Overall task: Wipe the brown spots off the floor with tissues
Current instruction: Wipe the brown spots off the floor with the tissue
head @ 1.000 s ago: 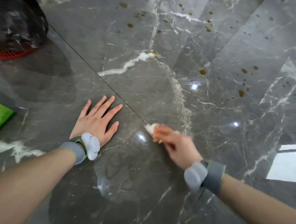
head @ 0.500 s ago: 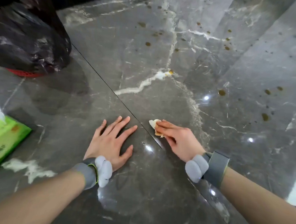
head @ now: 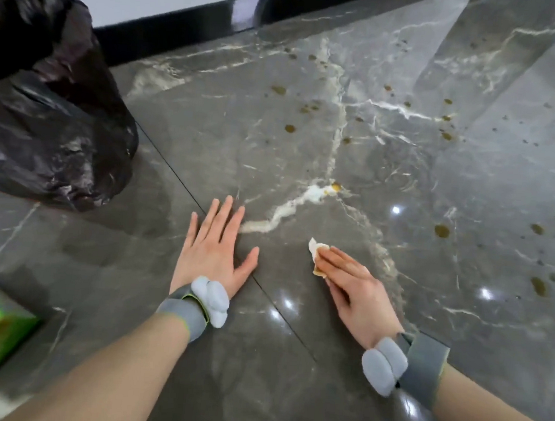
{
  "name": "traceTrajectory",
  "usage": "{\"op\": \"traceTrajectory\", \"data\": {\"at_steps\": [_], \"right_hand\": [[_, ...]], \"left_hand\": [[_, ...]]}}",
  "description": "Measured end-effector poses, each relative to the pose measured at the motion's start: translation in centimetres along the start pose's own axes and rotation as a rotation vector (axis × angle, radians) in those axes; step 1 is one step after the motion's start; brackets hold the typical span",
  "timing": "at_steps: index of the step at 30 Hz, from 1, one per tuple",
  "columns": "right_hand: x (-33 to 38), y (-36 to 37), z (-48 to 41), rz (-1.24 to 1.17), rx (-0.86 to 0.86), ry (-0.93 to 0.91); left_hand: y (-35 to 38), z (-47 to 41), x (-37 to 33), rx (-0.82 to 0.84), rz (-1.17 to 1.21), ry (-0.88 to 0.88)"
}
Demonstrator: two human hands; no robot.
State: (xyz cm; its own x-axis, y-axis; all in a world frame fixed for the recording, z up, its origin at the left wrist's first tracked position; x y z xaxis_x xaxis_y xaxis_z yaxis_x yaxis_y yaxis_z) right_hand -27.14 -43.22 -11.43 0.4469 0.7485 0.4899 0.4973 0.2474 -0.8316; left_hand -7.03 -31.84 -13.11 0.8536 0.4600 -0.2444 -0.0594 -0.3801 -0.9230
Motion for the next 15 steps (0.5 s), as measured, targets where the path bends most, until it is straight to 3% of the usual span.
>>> {"op": "traceTrajectory", "data": {"at_steps": [5, 7, 9, 12, 14, 15], "right_hand": [[1.4, 1.9, -3.7, -0.062, 0.152, -0.191], [0.2, 1.7, -5.9, 0.002, 0.132, -0.216], [-2.3, 0.9, -9.1, 0.053, 0.006, -0.025], [-5.1, -0.3, -12.6, 0.123, -0.204, 0.458], [-3.8, 0.7, -12.9, 0.143, -0.249, 0.483], [-2.2, 1.9, -12.7, 0.11, -0.226, 0.411]], "left_hand": [[0.0, -0.6, 0.5, 0.066, -0.012, -0.008], [0.0, -0.4, 0.3, 0.085, -0.006, -0.015], [0.0, -0.5, 0.3, 0.107, -0.004, -0.025], [0.0, -0.8, 0.4, 0.121, 0.007, -0.038], [-0.1, -0.5, 0.4, 0.136, 0.008, -0.033], [-0.1, -0.5, 0.5, 0.139, 0.013, -0.033]]}}
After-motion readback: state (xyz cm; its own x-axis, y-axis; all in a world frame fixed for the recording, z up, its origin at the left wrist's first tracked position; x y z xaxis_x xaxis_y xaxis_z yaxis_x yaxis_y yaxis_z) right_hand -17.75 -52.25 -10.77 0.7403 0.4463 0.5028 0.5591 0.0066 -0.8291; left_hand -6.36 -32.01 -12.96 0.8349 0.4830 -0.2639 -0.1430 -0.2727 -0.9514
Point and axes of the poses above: each hand's wrist, its own z-axis away from the middle knuckle, its own y-axis out of the palm, x = y × z, the point moved 2 cm from there along -z, towards the middle knuckle, and after that the axes turned 11 degrees about -x, right-handed, at the moved point
